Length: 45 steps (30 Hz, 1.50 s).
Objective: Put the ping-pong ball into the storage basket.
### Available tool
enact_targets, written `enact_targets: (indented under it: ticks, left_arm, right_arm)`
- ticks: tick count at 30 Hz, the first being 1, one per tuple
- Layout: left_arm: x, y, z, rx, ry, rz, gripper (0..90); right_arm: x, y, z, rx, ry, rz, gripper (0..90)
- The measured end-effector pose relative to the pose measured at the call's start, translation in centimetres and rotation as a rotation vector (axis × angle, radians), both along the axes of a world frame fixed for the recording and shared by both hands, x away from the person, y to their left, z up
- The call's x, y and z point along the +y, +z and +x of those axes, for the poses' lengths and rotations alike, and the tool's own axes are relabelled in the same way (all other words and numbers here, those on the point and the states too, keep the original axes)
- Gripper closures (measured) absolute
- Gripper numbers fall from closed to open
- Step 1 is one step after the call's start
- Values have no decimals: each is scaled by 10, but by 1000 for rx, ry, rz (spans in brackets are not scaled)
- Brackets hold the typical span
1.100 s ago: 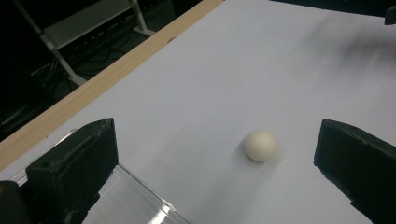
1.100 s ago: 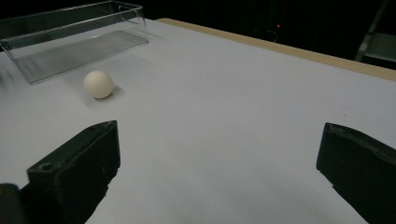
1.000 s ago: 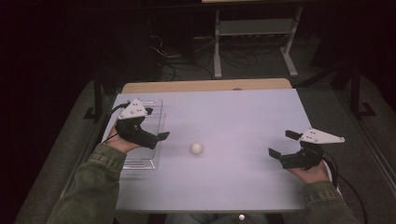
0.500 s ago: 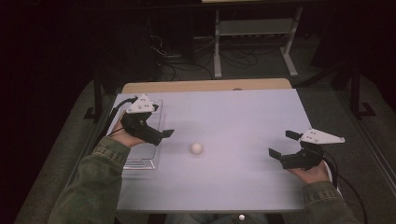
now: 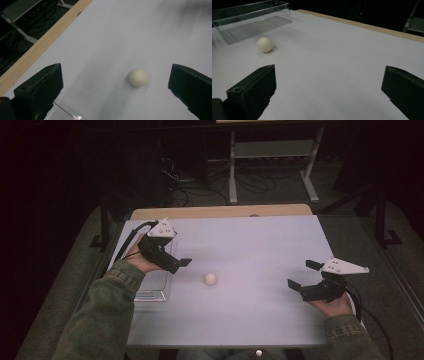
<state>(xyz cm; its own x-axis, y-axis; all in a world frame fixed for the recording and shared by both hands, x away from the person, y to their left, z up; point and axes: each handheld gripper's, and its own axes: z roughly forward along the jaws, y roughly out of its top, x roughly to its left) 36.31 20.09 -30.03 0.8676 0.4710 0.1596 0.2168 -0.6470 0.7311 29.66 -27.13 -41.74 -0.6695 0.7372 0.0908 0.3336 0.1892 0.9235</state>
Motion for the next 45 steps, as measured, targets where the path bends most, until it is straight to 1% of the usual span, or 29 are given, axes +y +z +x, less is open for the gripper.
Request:
enact_targets:
  ticks: [3,5,10,14,16,18,19,22,25,28,30,32,36,43,45]
  left_arm:
    - [-2,-2,2,5,-10,17,0]
    - [-3,-3,4,8,-20,19,0]
    - [-6,-4,9,17,-19,33,0]
    - [-7,-4,12,27,-31,40,0]
    - [-9,-5,14,42,-53,44,0]
    - [-11,-7,17,56,-69,59,0]
    - [-11,-8,18,61,-71,61,0]
    - [-15,-9,20,69,-84,71,0]
    - [-20,-10,22,71,-101,95,0]
    - [-24,-11,23,73,-108,104,0]
    - [-25,-11,24,70,-113,102,0]
    - [-27,-12,26,80,-116,101,0]
    - [-30,-14,29,85,-127,127,0]
    - [-35,-16,33,97,-141,155,0]
    - [-36,-18,34,111,-147,159,0]
  right_arm:
    - [0,0,0,2,-1,0,0]
    - [0,0,0,1,0,1,0]
    - [0,0,0,2,0,0,0]
    - [-1,0,0,3,1,2,0]
    - [0,0,0,3,3,2,0]
    - [0,0,0,4,4,3,0]
    - [0,0,0,4,4,3,0]
    - [0,0,0,3,5,3,0]
    - [0,-1,0,4,6,1,0]
    - [-1,0,0,3,4,6,0]
    - [-1,0,-1,2,4,6,0]
    - [-1,0,-1,2,4,6,0]
    - [-2,0,0,3,1,6,0]
    - [-2,0,-1,2,1,7,0]
    - [-2,0,-1,2,1,6,0]
